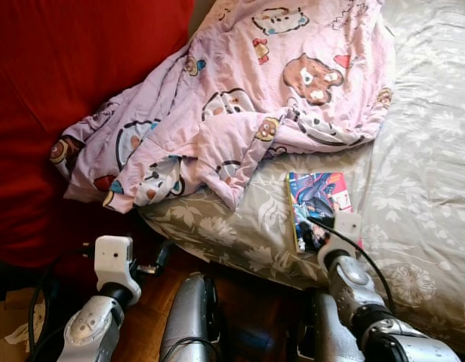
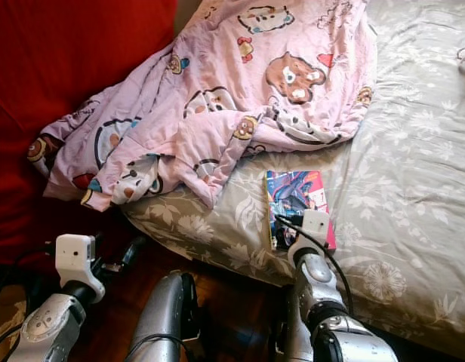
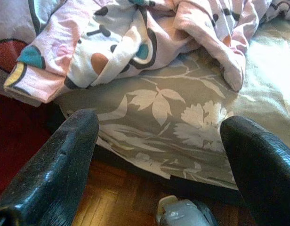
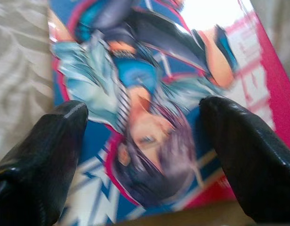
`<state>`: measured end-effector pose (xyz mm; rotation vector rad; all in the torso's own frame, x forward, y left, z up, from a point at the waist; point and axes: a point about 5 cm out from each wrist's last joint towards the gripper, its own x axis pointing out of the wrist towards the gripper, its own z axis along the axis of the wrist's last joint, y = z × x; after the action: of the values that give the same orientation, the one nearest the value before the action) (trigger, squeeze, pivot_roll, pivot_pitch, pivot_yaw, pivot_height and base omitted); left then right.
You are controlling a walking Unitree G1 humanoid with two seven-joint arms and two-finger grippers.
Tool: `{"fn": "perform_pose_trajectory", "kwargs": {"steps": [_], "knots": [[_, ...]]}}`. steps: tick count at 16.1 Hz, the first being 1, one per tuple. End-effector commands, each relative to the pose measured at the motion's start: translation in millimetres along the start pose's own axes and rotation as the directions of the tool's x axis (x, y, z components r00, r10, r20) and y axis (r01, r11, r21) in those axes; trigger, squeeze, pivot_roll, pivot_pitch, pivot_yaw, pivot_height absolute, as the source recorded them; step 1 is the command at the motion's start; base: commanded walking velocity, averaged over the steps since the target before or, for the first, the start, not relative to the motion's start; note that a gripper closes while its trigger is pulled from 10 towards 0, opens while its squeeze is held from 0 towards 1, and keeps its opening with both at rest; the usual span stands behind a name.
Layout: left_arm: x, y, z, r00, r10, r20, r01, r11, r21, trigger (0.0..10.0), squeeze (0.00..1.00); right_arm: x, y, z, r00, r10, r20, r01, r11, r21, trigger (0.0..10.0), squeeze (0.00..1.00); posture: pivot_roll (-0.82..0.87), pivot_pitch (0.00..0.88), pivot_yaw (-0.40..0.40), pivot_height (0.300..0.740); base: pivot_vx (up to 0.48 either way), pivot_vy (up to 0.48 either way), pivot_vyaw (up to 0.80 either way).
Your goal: Clean up the room
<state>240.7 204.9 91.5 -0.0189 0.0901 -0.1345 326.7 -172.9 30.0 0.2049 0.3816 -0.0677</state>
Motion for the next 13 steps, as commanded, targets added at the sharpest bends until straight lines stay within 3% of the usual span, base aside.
{"fn": "perform_pose_trajectory", "kwargs": {"steps": [1,4,5,11,13], "knots": [[-5.2,3.6,-0.5,1.0,0.017,-0.008,-0.017,1.0,0.009,10.0,0.0,-6.5,-3.9,-21.2,0.997,-0.018,-0.072,0.02,1.0,0.023,10.0,0.0,0.27,0.261,0.061,0.586,0.0,0.0,0.0],[-4.2,2.6,-1.9,1.0,0.014,-0.014,-0.014,1.0,0.005,10.0,0.0,-15.7,-9.9,-41.6,0.993,-0.031,-0.11,0.035,0.999,0.038,10.0,0.0,0.24,0.271,0.064,0.586,0.0,0.0,0.0],[-1.6,0.0,-3.1,1.0,0.005,-0.017,-0.005,1.0,-0.001,10.0,0.0,-27.9,-18.6,-63.2,0.988,-0.061,-0.14,0.069,0.996,0.054,10.0,0.0,0.23,0.27,0.065,0.586,0.0,0.0,0.0],[5.1,-1.0,-3.6,1.0,-0.003,-0.016,0.003,1.0,-0.006,10.0,0.0,-50.3,-35.6,-91.6,0.984,-0.1,-0.15,0.112,0.991,0.076,10.0,0.0,0.2,0.261,0.071,0.586,0.0,0.0,0.0],[6.8,-1.8,-3.1,1.0,-0.008,-0.014,0.008,1.0,-0.007,10.0,0.0,-50.7,-36.2,-89.8,0.987,-0.096,-0.127,0.106,0.992,0.075,10.0,0.0,0.2,0.258,0.07,0.586,0.0,0.0,0.0]]}}
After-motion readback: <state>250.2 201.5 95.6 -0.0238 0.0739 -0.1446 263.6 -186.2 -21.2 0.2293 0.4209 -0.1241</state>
